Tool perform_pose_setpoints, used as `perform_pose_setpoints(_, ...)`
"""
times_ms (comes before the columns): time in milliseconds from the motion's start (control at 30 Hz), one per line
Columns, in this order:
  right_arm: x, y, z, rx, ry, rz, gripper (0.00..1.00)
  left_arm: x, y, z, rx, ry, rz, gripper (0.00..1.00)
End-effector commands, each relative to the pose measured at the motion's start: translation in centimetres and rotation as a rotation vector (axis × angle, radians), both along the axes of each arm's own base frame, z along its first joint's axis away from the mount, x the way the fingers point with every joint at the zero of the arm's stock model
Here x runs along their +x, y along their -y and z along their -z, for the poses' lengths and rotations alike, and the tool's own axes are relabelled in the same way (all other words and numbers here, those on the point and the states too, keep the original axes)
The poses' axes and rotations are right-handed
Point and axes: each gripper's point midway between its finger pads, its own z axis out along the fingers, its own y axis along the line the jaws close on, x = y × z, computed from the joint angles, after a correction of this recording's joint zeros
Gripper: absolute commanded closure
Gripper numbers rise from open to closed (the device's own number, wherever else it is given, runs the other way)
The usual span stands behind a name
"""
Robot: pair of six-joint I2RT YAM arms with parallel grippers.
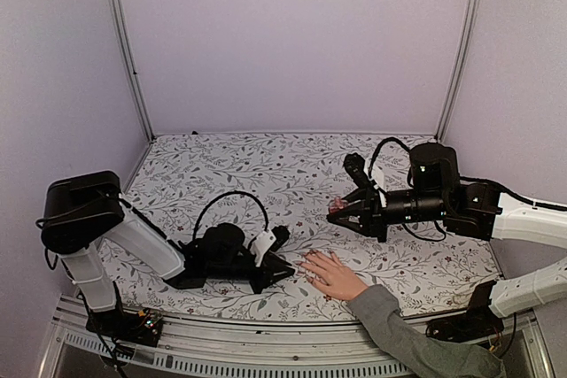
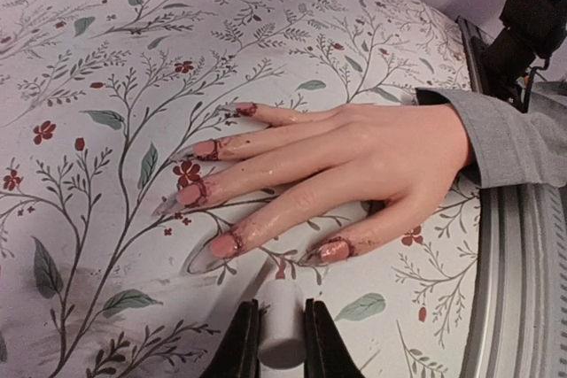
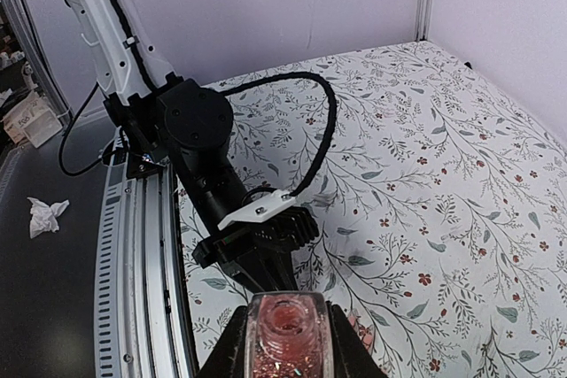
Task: Paint the nails
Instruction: Paint the nail polish on the nail.
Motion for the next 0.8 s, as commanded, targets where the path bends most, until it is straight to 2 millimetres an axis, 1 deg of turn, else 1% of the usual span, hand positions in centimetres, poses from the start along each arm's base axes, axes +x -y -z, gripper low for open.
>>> perform_pose_setpoints(0, 0.3, 0.1, -0.8, 0.02, 0.02, 0.008, 1.0, 0.5, -0.9, -2.3, -0.06, 0.037, -0.027, 1.0)
perform_pose_setpoints(167, 0.3, 0.1, -0.8, 0.025, 0.024, 0.009, 1.0, -0.1, -1.6, -4.3, -0.108, 0.064, -0.015, 1.0)
perform_pose_setpoints(467, -0.2, 0.1, -2.0, 0.059, 0.044, -0.01, 1.0, -0.6, -2.9, -8.3, -0.158, 0.095, -0.028, 1.0)
perform_pose_setpoints(633, -0.5, 0.1, -3.0, 0.088, 0.062, -0.028, 1.0, -0.6, -4.1, -11.1, -0.163, 0.099, -0.061, 1.0)
perform_pose_setpoints(700, -0.7, 0.2, -3.4, 0.097, 0.07, -0.037, 1.0, -0.7, -4.4, -13.1, -0.173, 0.103, -0.067, 1.0)
perform_pose_setpoints(767, -1.0, 0.2, -3.5, 0.098, 0.072, -0.05, 1.0, -1.1, -4.8, -14.4, -0.169, 0.089, -0.063, 1.0)
